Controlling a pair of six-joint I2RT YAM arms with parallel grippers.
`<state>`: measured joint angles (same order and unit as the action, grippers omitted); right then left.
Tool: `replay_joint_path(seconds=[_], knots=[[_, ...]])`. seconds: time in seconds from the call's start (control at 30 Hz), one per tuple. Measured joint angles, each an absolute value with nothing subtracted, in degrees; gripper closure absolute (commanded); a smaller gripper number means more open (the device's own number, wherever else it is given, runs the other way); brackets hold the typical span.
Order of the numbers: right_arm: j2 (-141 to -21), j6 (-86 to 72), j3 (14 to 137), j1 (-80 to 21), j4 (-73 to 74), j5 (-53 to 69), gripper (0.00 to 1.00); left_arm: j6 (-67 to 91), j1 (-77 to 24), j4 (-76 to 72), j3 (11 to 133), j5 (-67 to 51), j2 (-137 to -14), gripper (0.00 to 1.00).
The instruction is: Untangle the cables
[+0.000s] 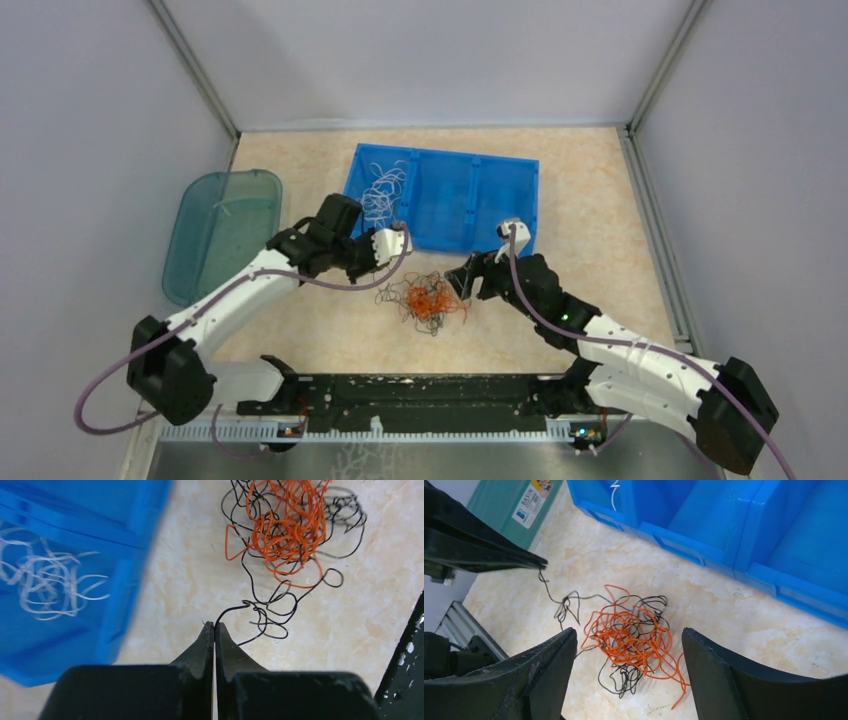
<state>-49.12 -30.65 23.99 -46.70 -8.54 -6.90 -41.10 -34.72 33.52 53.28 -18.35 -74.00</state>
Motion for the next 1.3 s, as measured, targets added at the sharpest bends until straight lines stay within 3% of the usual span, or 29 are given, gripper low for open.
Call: replay_joint_path(seconds=[0.3,0.63,1.3], knots=[[-52.01,-27.49,24.93,-47.42,-15.92,0.10,0.14,-47.51,-34.79,42.17,62.13,-23.38,-62.87,1.00],[-60.73,-20.47,30.22,-59.44,-23.81,1.02,0.12,-45.98,-34.79,45.47,79.18,-31.94,-64.73,1.00],[-70.78,-13.61,38.35,-64.55,-31.05,1.37,0.08,-37.56,-34.79,47.05,84.51,-38.65,-66.54,0.99]])
